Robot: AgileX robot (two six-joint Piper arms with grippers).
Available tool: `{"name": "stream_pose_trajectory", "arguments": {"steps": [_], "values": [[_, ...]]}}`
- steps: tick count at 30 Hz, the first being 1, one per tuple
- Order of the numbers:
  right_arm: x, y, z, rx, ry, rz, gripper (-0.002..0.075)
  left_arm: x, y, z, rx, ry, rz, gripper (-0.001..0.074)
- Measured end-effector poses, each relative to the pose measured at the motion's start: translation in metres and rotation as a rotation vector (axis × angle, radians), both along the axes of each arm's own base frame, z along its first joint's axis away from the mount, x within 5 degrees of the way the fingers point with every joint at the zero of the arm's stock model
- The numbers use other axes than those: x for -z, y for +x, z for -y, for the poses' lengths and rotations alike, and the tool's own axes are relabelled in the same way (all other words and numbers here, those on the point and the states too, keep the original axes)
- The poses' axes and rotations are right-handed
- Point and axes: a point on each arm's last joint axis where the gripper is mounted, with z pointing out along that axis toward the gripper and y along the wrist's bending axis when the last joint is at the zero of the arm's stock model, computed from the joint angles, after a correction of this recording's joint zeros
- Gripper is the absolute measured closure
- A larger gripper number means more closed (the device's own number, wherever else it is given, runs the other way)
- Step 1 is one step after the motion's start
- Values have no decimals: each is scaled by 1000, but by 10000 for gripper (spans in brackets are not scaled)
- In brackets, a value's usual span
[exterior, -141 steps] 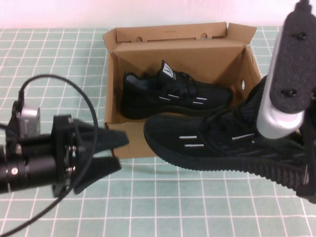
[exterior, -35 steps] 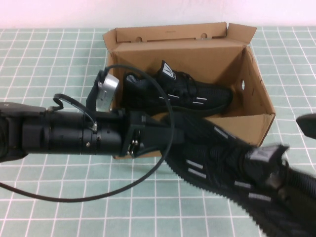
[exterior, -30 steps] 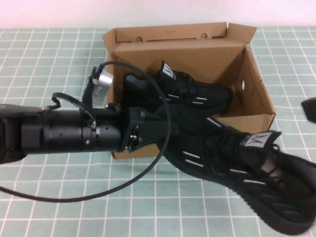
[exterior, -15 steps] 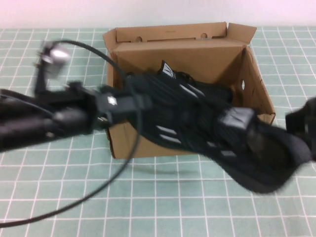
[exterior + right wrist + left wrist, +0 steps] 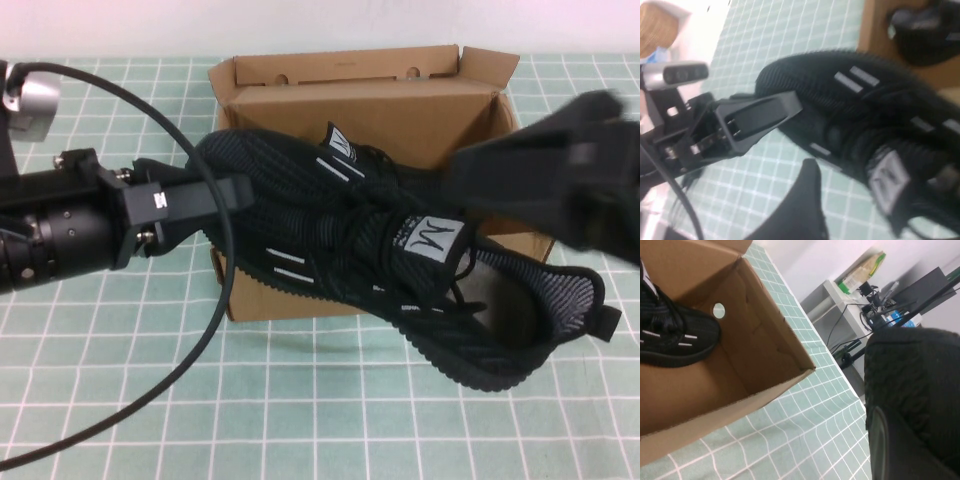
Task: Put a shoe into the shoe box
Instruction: Place the shoe in the shoe box
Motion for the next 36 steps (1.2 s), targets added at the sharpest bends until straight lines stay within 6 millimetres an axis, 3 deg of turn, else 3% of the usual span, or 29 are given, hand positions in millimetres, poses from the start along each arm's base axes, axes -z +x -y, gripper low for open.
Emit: {"name": "stream_pose_trajectory", "arguments": {"steps": [8,15,25,32,34,36], "values": [[28,11,-19,1,51,-136,50,1,-1,0,7,-2,-3,617],[33,20,-25,34,143,-78,50,0,-3,1,29,-13,-6,617],[57,41,-50,51,142,-190,50,-1,-2,1,24,-22,-9,617],[59,48,-56,41,134,-130,55,1,-1,-1,5,-3,-6,617],[57,49,-56,34,129,-87,109,1,0,-1,3,0,-5,617],[56,49,-56,24,120,-52,246,1,0,-1,3,0,-5,617]]}}
